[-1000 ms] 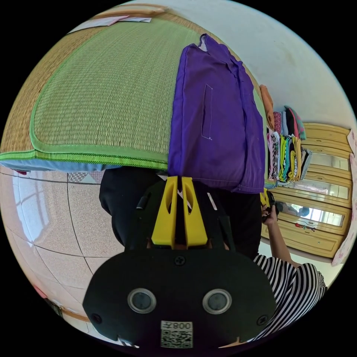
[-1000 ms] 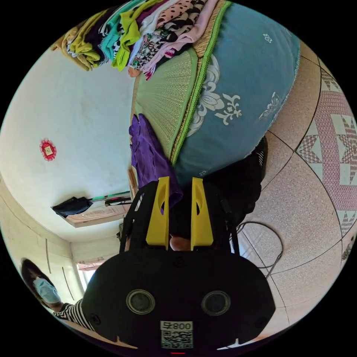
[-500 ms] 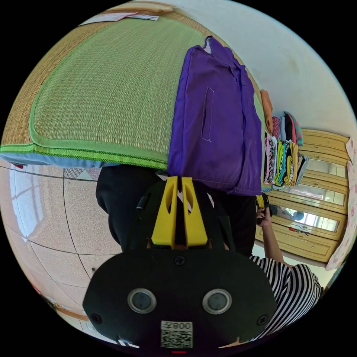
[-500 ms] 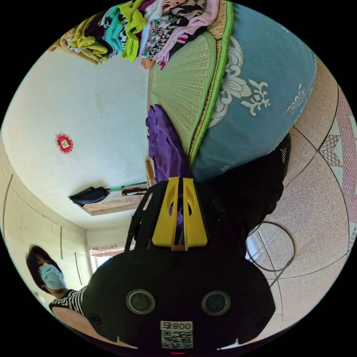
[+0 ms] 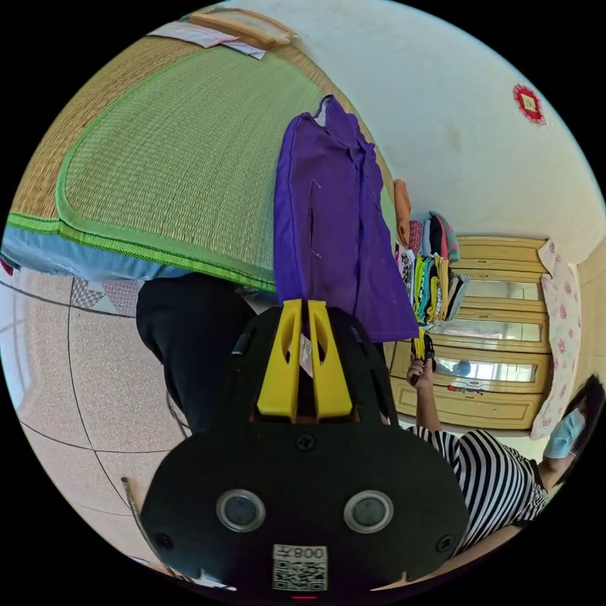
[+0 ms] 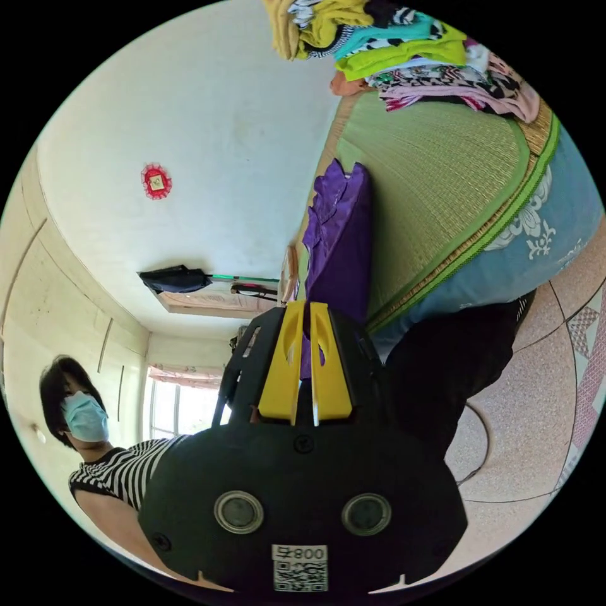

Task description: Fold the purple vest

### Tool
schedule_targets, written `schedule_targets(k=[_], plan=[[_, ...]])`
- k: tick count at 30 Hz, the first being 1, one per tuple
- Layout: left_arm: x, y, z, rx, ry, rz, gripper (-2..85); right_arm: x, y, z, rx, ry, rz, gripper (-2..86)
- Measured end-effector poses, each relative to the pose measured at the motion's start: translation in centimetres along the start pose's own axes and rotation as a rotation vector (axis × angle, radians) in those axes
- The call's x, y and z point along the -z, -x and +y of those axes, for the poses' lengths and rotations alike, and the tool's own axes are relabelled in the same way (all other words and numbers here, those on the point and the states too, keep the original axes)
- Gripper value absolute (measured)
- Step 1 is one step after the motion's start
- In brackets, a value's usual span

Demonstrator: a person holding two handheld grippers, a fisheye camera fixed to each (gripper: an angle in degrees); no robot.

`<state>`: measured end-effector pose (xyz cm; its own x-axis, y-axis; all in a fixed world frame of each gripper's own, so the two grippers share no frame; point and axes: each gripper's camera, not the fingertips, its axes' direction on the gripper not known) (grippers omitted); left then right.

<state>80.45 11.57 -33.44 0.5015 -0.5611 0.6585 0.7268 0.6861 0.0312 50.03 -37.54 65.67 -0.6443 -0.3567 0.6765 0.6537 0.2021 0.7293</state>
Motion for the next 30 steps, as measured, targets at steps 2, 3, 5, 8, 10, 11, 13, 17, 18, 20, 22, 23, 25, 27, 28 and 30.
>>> schedule_targets(k=[2,3,5,8,10,11,13,17,18,20,22,23,25,27,28,30], plan=[[0.8,0.4,0.7,-0.011,-0.013,0.028,1.7,0.2,1.3,0.4,0.039,0.024,-0.007,0.9],[1.3,0.6,1.1,-0.023,-0.020,0.040,1.7,0.2,1.6,0.6,0.048,0.030,-0.008,0.9],[2.1,0.8,1.7,-0.042,-0.030,0.053,1.7,0.6,2.8,1.1,0.078,0.048,-0.011,0.9],[3.5,1.1,2.7,-0.073,-0.046,0.076,1.7,1.2,4.1,1.7,0.112,0.057,-0.021,0.9],[4.7,1.3,3.4,-0.098,-0.067,0.105,1.7,1.5,4.9,1.9,0.134,0.062,-0.024,1.0],[5.0,1.4,3.6,-0.104,-0.073,0.112,1.7,1.7,5.6,2.0,0.149,0.066,-0.028,1.0],[6.2,1.6,4.2,-0.125,-0.100,0.143,1.7,2.0,6.6,2.2,0.175,0.070,-0.040,1.1],[7.9,2.1,5.2,-0.151,-0.136,0.191,1.7,2.6,8.9,2.7,0.232,0.091,-0.046,1.1],[8.4,2.2,5.5,-0.159,-0.142,0.204,1.7,2.7,9.2,2.7,0.239,0.093,-0.046,1.1],[9.0,2.5,6.0,-0.169,-0.152,0.218,1.7,2.8,10.2,3.1,0.262,0.104,-0.048,1.1],[9.6,2.7,6.5,-0.182,-0.155,0.231,1.7,2.8,10.8,3.5,0.277,0.117,-0.050,1.1],[9.7,2.8,6.6,-0.186,-0.156,0.234,1.8,2.8,11.2,3.7,0.286,0.125,-0.054,1.1],[10.2,3.0,6.9,-0.200,-0.159,0.252,1.8,2.6,11.6,4.1,0.290,0.138,-0.063,1.1],[10.5,3.0,7.1,-0.209,-0.161,0.266,1.8,2.3,11.9,4.4,0.292,0.155,-0.075,1.1],[10.7,3.0,7.2,-0.215,-0.163,0.277,1.8,2.2,12.1,4.6,0.294,0.165,-0.082,1.1],[11.1,2.9,7.3,-0.225,-0.170,0.286,1.8,2.2,12.5,4.9,0.300,0.177,-0.092,1.1]])
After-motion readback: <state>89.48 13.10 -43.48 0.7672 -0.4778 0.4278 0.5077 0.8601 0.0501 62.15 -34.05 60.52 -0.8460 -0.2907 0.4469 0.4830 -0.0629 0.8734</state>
